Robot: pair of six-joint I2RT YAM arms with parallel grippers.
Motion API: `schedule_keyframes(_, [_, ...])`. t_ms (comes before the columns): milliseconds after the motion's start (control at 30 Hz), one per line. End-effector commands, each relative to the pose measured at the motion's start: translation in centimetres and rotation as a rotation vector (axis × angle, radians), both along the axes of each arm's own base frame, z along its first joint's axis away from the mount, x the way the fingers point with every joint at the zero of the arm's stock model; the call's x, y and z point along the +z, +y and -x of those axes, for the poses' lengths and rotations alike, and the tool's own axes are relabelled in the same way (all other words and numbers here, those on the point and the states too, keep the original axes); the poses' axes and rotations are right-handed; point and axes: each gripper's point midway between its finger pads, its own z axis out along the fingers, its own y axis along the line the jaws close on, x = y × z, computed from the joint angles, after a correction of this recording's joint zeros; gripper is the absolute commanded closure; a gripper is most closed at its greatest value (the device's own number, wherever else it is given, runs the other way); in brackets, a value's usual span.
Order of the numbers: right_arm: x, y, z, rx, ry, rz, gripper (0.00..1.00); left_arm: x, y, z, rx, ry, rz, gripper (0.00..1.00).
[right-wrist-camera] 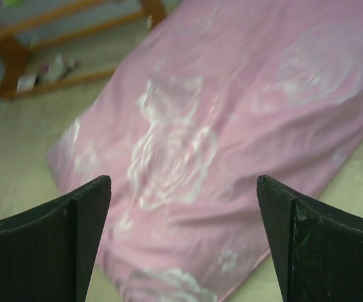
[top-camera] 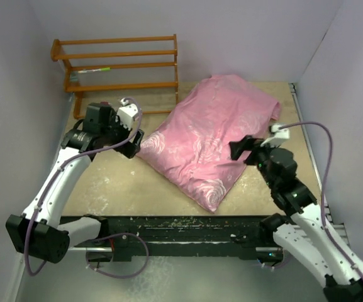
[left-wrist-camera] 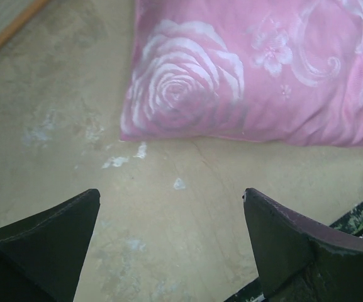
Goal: Remove the pillowcase from the pillow
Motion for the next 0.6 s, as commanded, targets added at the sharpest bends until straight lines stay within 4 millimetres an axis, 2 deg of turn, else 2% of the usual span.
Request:
schedule_keyframes(0, [-3.9, 4.1, 2.2, 0.117, 0.109, 0.131, 0.0, -2.9, -1.9, 1.1, -0.087, 0.113, 0.015, 0.01])
schedule_keyframes(67, [-5.3, 6.5, 2.6, 0.16, 0.149, 0.198, 0.0, -4.5, -2.4, 0.8, -0.082, 0.142, 0.0, 0.01])
schedule_keyframes(167, [-6.9, 11.5, 3.8, 0.245, 0.152, 0.332, 0.0, -6.7, -3.0, 0.4, -0.082, 0.191, -0.023, 0.01])
schedule_keyframes(200, [-7.4, 13.9, 4.5, 0.302, 0.144, 0.386, 0.0, -7.1, -3.1, 0.1, -0.081, 0.203, -0.026, 0.01])
schedule_keyframes(267, [-9.3, 17.6, 5.5, 0.376, 0.157, 0.525, 0.0, -7.6, -3.3, -0.2, -0.077, 0.222, -0.024, 0.0])
schedule_keyframes(367, [-12.3, 21.7, 6.6, 0.427, 0.176, 0.752, 0.0, -7.5, -3.0, -0.5, -0.072, 0.231, 0.008, 0.01])
schedule_keyframes(400, [-13.4, 22.6, 6.7, 0.44, 0.181, 0.818, 0.0, -7.2, -2.7, -0.7, -0.061, 0.228, 0.024, 0.01])
schedule_keyframes(433, [-13.7, 24.0, 6.5, 0.447, 0.178, 0.845, 0.0, -6.9, -2.1, -0.9, -0.046, 0.224, 0.041, 0.01])
schedule_keyframes(567, [-16.6, 26.2, 6.2, 0.486, 0.211, 0.949, 0.0, -6.5, 0.7, -1.5, 0.004, 0.234, 0.094, 0.0])
